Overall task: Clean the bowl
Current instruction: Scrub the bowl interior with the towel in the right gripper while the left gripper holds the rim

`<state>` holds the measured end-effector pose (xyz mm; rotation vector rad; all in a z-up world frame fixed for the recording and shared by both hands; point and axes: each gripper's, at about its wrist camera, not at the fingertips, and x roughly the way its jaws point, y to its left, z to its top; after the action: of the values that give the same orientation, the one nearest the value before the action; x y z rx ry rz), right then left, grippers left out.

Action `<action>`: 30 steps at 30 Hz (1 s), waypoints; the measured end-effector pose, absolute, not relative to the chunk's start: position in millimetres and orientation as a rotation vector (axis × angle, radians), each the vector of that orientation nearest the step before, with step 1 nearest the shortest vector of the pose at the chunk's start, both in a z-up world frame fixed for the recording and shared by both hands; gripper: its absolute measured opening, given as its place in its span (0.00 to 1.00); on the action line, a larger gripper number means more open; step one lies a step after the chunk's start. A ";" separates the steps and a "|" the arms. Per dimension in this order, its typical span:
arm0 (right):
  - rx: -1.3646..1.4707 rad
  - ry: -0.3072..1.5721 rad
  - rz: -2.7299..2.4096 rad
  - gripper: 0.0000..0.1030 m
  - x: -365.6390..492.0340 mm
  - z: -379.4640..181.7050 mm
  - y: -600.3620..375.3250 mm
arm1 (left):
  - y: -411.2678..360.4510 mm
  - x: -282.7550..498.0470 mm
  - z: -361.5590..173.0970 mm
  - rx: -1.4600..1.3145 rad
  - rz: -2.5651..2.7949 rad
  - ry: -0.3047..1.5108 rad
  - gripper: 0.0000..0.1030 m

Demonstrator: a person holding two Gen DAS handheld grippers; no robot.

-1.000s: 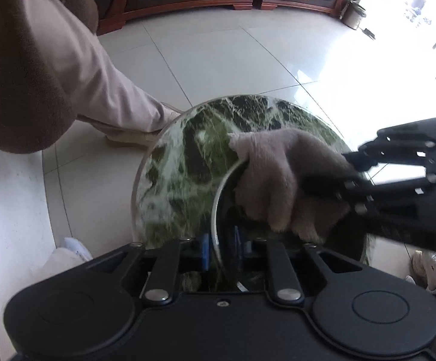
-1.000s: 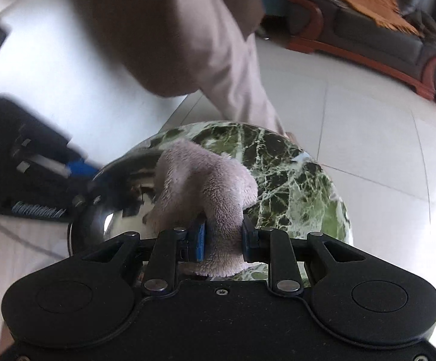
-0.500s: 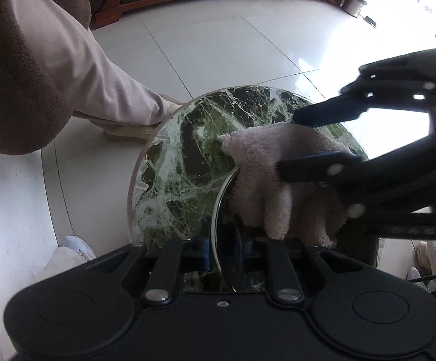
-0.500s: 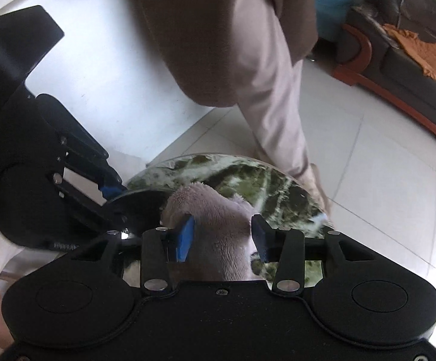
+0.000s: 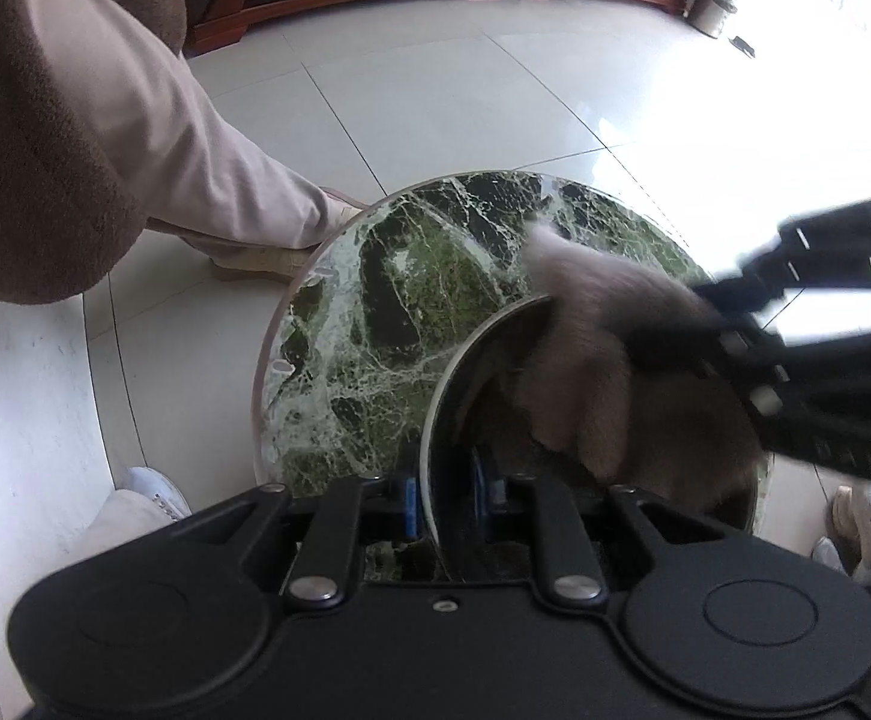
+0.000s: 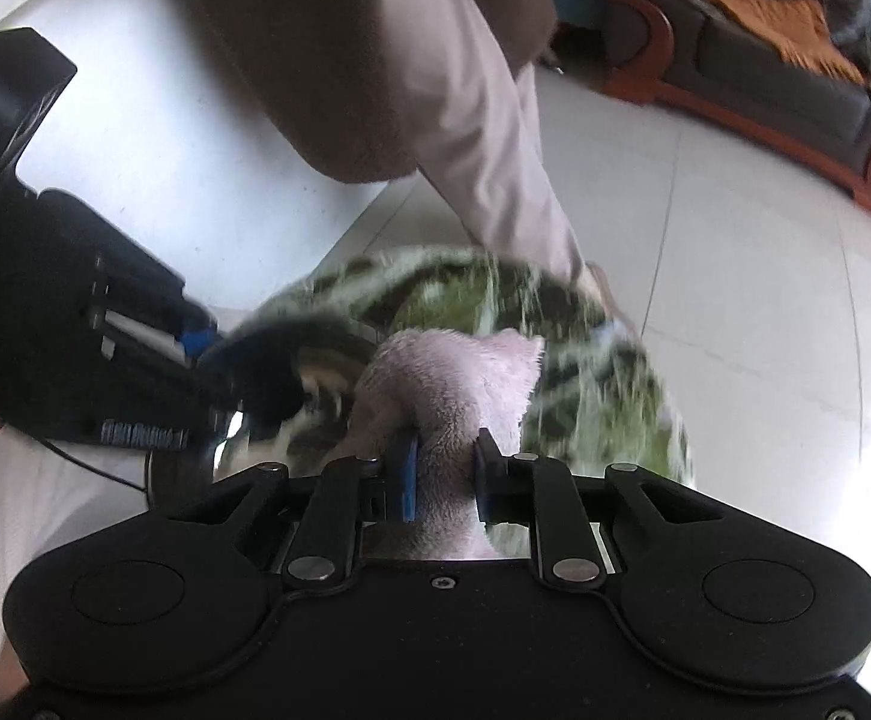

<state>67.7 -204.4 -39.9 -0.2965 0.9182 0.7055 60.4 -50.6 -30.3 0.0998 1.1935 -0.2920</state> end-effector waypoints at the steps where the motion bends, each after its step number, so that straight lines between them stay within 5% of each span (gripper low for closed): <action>1: -0.310 0.908 0.719 0.17 71.4 -38.9 -199.0 | -51.3 59.8 -30.2 0.104 -0.291 1.194 0.17; 30: -0.272 1.009 0.613 0.19 42.4 -50.9 -206.3 | -52.3 54.6 -32.0 0.111 -0.308 1.199 0.19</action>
<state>42.4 -206.3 -50.9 -0.2724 1.0088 0.6125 54.6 -52.3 -32.0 0.1108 1.1993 -0.3077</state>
